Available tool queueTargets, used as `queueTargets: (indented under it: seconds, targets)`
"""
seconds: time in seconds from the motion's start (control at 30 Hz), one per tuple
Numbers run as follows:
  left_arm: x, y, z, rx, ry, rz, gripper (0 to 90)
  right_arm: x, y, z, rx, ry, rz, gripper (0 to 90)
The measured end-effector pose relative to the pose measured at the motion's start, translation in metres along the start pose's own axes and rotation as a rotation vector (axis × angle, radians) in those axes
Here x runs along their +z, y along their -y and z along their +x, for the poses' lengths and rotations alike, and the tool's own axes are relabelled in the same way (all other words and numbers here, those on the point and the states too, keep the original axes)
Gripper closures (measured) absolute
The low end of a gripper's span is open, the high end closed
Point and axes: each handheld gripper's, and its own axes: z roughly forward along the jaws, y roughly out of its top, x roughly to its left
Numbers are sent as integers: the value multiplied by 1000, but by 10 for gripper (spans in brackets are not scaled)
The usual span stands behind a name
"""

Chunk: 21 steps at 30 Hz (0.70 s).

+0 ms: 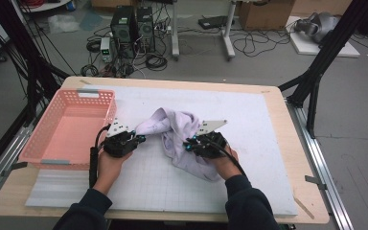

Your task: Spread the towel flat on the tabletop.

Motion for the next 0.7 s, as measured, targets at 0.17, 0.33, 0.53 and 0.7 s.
queueTargets:
  seconds: [0.17, 0.33, 0.53, 0.7]
  targets:
    - [8, 3, -4, 8, -5, 35, 754, -15, -2, -20, 27, 76, -7, 799]
    - [16, 6, -7, -19, -33, 60, 552, -29, -2, -47, 111, 171, -23, 799]
    - [21, 7, -11, 4, -32, 97, 453, -31, 6, -84, 266, 256, 0, 800]
    - [22, 7, -14, -2, -38, 96, 428, -30, 5, -100, 288, 387, 16, 800]
